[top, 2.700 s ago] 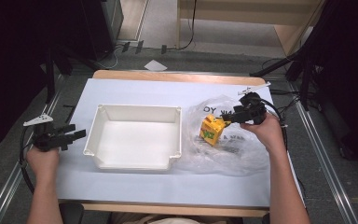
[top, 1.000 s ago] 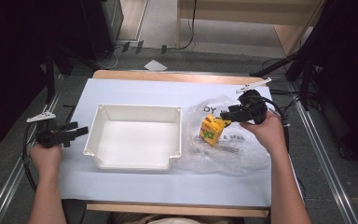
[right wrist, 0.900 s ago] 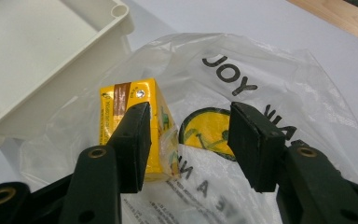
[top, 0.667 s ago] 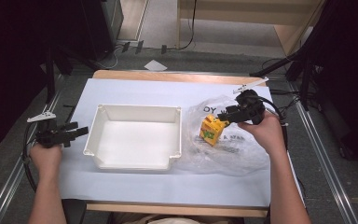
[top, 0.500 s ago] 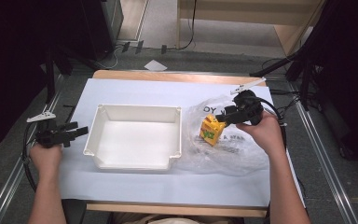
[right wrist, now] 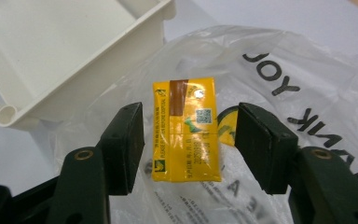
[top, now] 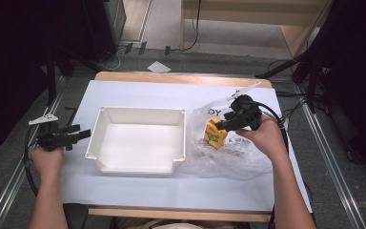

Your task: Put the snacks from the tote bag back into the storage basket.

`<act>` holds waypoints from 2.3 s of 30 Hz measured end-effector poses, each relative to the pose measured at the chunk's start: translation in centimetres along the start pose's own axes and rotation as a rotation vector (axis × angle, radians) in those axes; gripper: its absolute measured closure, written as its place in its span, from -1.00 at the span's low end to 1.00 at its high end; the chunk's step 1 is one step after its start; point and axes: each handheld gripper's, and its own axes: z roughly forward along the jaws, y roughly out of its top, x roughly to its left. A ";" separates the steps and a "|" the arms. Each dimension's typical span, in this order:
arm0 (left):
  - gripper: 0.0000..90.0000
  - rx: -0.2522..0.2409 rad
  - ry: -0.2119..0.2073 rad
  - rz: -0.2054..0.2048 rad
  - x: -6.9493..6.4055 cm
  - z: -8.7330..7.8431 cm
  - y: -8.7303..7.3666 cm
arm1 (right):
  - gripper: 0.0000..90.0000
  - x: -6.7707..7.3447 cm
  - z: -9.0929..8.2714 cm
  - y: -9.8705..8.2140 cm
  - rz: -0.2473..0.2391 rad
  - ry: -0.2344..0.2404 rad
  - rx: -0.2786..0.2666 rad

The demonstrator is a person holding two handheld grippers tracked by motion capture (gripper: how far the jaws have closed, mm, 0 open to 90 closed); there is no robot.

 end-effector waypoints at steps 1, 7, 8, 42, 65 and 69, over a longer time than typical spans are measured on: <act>-0.35 0.001 0.000 0.001 0.0 0.0 0.0 | -0.04 0.1 0.2 0.0 -0.001 0.003 0.009; -0.36 0.000 0.001 0.000 0.0 0.0 0.0 | -0.08 0.2 1.4 0.0 -0.011 -0.006 0.055; -0.35 0.000 0.001 0.000 0.0 0.0 0.0 | -0.07 0.2 1.6 0.0 -0.008 -0.009 0.063; -0.35 0.006 0.004 -0.006 0.2 0.2 0.0 | 0.11 -0.1 6.3 -0.6 -0.043 -0.031 0.188; -0.36 -0.005 0.000 -0.013 0.2 0.1 0.0 | 0.14 0.0 6.1 -0.4 -0.025 -0.042 0.202; -0.35 -0.003 0.000 -0.012 0.2 0.1 0.0 | 0.14 0.0 6.0 -0.3 -0.030 -0.044 0.207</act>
